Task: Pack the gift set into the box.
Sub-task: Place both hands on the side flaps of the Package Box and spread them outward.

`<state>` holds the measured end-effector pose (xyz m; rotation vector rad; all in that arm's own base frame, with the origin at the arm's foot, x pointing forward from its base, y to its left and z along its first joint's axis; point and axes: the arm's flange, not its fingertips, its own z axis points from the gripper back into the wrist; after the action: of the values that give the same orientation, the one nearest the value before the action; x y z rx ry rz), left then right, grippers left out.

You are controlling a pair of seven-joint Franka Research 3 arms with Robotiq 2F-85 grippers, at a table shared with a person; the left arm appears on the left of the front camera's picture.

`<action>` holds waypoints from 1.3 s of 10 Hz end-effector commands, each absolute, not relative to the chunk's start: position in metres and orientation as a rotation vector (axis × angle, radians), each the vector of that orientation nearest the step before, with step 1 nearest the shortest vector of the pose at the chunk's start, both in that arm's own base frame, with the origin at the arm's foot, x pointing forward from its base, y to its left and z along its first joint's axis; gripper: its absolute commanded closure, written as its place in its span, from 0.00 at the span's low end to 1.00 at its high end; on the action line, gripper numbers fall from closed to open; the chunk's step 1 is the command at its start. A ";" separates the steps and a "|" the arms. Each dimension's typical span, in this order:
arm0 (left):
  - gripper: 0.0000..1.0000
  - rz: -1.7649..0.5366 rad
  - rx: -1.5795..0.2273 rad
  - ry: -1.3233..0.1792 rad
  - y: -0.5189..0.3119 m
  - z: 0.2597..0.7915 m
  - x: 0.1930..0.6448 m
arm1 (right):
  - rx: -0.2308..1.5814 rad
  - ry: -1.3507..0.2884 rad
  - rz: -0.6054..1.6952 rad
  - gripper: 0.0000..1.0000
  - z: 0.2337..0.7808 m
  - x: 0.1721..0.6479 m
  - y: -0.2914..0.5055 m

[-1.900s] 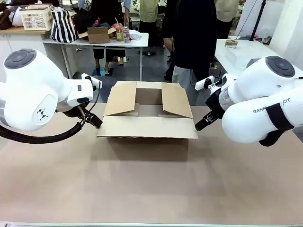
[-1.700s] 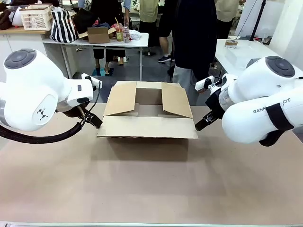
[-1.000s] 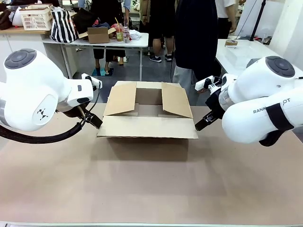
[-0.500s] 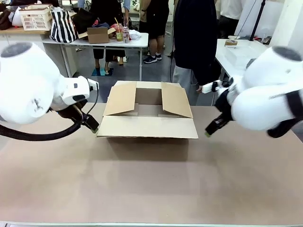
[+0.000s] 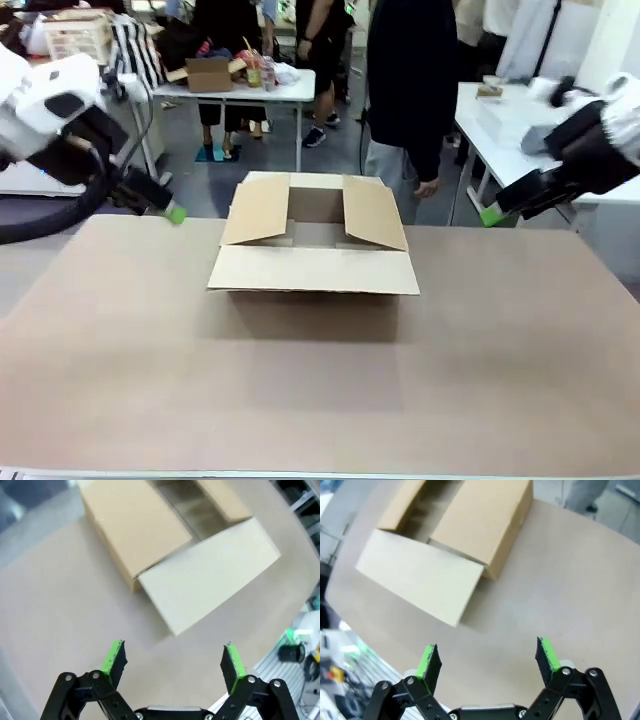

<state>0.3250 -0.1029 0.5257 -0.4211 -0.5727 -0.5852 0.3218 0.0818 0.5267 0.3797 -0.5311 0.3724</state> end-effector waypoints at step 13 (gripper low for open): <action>0.00 -0.537 -1.335 -0.513 -0.057 0.523 0.334 | 1.300 -0.315 -0.047 0.00 0.526 0.340 0.030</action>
<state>0.3388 -0.0470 0.5165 -1.4860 -0.4914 -0.4792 0.3470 0.0178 0.5202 1.4517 -0.2819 -0.1538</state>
